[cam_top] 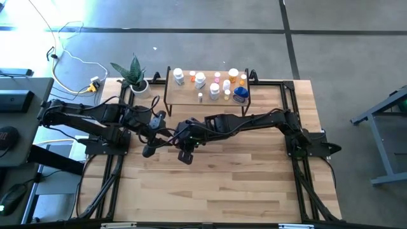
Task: Pick and place medicine bottles onto shelf by color
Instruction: Put the pink pill bottle on the shelf
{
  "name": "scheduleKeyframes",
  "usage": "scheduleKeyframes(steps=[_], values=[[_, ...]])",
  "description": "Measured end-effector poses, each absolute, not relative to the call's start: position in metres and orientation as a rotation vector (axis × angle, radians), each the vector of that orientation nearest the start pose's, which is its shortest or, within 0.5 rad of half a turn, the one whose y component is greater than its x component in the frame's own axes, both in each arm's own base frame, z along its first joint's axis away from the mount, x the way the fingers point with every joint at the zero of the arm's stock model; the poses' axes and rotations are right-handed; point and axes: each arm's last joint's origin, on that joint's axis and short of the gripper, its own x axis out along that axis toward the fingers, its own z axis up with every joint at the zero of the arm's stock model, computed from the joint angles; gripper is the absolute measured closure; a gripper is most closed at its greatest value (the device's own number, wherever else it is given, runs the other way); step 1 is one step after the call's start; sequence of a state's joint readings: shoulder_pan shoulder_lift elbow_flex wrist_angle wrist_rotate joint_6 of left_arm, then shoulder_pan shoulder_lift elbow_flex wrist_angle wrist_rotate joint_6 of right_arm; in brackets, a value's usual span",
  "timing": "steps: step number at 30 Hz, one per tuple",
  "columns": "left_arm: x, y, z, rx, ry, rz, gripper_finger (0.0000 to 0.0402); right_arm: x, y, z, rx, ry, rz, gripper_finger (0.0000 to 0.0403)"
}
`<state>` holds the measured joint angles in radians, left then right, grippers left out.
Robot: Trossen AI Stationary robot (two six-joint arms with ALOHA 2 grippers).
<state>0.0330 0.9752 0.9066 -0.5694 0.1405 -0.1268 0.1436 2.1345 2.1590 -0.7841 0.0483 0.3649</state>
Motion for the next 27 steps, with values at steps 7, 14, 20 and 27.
scheduleKeyframes(steps=[7,14,20,27], values=[[0.2005,0.0024,0.3113,-0.176,0.596,-0.072,0.0274,0.4697,0.0668,0.3267,0.276,0.762,-0.045,0.0324],[0.2004,0.0024,0.3118,-0.176,0.593,-0.073,0.0275,0.4697,0.0666,0.3267,0.295,0.764,-0.049,0.0324],[0.1995,0.0024,0.3104,-0.177,0.610,-0.071,0.0275,0.4697,0.0667,0.3265,0.296,0.765,-0.049,0.0324],[0.2005,0.0024,0.3083,-0.179,0.629,-0.072,0.0280,0.4696,0.0667,0.3260,0.295,0.768,-0.049,0.0324]])
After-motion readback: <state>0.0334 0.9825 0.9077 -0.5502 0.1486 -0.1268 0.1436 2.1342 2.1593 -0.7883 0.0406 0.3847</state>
